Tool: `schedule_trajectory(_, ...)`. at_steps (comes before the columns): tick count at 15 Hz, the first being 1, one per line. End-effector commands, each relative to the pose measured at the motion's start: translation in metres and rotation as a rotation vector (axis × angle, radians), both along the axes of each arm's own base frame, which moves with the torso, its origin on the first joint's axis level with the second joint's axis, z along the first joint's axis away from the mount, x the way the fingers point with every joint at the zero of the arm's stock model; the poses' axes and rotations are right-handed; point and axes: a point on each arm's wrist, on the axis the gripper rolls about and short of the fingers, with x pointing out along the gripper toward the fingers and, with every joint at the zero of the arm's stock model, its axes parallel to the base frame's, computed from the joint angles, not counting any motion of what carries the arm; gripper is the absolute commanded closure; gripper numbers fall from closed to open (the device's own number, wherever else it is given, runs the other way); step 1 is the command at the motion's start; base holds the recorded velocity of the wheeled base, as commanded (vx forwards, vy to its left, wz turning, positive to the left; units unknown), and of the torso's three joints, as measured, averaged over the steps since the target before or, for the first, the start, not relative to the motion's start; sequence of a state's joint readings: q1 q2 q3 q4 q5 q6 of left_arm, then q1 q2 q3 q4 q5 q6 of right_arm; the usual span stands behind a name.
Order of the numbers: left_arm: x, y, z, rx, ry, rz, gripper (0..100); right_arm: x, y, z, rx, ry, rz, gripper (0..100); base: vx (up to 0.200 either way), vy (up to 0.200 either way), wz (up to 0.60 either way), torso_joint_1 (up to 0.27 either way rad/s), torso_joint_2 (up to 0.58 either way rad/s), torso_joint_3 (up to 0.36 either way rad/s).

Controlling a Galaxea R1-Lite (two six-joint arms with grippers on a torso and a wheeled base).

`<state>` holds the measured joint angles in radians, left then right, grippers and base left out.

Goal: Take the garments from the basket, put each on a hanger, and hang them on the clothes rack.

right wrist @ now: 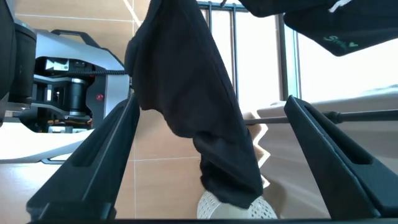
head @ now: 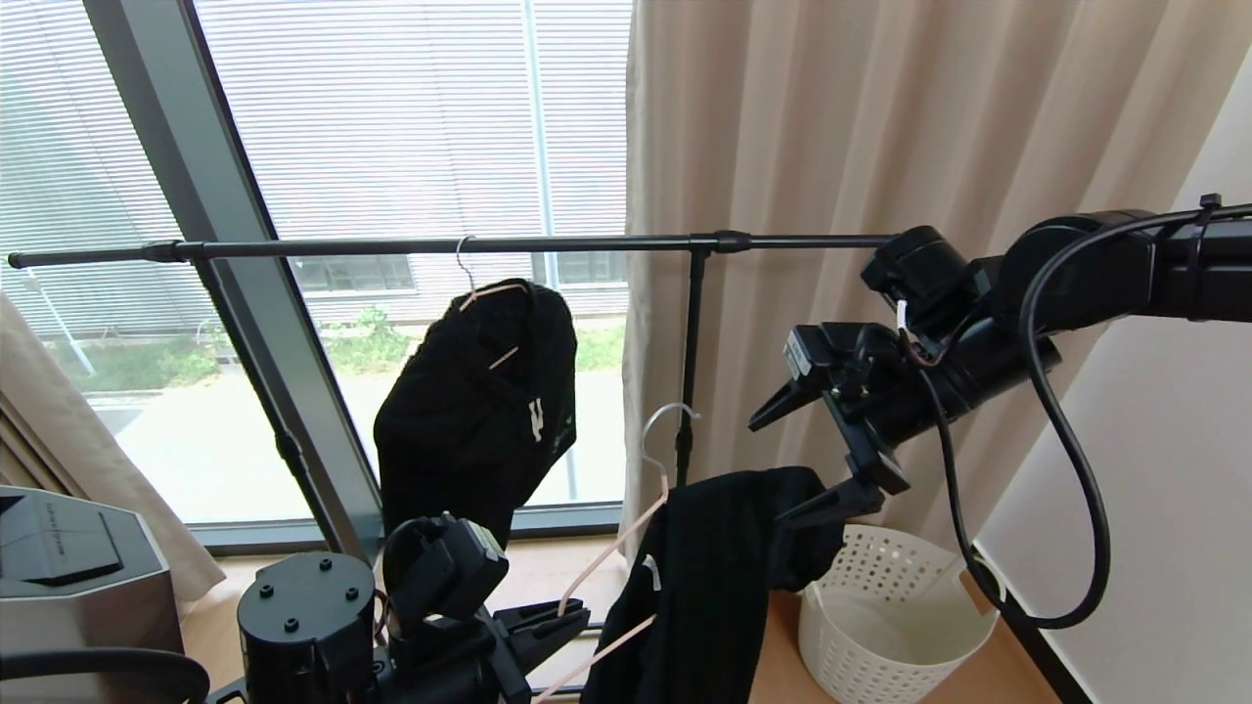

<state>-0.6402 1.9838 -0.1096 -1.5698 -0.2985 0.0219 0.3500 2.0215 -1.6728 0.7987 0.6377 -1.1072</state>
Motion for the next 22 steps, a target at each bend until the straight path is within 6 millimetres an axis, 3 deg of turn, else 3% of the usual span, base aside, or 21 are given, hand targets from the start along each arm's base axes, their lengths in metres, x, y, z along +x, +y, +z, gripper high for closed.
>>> schedule_trajectory(1,0.001,-0.001,0.001,-0.004,-0.004,-0.001,100,0.008,0.007,-0.016,-0.015,0.04,0.011,0,0.0,0.0,0.0,0.0,0.0,0.0)
schedule_trajectory(8,0.0,0.0,0.004,-0.011,-0.014,-0.001,100,0.017,0.023,-0.045,-0.023,0.104,0.045,0,0.0,0.0,0.0,0.0,0.0,0.0)
schedule_trajectory(21,0.0,0.0,0.003,-0.01,-0.012,-0.001,100,0.037,0.034,-0.061,-0.019,0.109,0.044,0,0.0,0.0,0.0,0.0,0.0,0.0)
schedule_trajectory(22,0.0,0.0,0.003,-0.009,-0.011,-0.001,100,0.038,0.034,-0.06,-0.016,0.111,0.04,100,0.0,0.0,0.0,0.0,0.0,0.0)
